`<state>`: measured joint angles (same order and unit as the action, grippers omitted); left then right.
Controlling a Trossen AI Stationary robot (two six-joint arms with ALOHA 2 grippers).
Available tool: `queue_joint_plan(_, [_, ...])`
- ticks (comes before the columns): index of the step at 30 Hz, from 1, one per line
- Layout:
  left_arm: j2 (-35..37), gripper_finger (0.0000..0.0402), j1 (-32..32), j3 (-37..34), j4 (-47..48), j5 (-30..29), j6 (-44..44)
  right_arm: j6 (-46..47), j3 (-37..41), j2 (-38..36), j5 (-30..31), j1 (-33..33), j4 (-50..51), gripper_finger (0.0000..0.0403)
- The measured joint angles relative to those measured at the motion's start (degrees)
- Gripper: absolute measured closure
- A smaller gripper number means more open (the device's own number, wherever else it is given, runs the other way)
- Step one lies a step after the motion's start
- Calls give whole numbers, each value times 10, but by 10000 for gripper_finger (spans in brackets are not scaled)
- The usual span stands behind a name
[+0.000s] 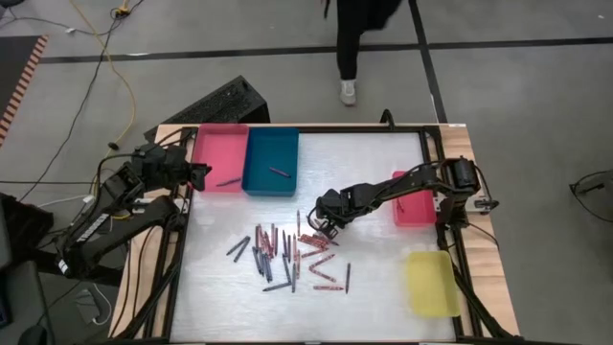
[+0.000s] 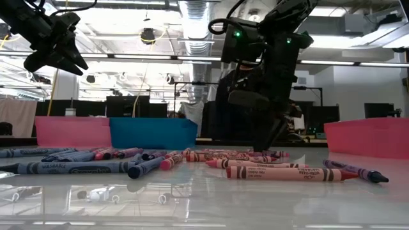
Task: Sort crayons
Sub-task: Put the pink crayon into the yellow bin
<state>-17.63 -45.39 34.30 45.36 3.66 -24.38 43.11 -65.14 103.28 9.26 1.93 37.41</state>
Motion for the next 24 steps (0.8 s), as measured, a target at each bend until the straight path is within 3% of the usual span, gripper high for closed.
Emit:
queue_joint_plan(6, [0, 291, 0, 0, 2, 0, 8, 0, -7, 1, 2, 11, 6, 396])
queue_joint_plan(12, [0, 291, 0, 0, 2, 0, 10, -9, -39, 2, -5, 23, 57, 398])
queue_joint_plan(19, [0, 291, 0, 0, 2, 0, 9, -4, -114, 2, -3, 51, 212, 400])
queue_joint_plan(24, [0, 291, 0, 0, 2, 0, 15, 53, -171, 2, -4, 90, 389, 400])
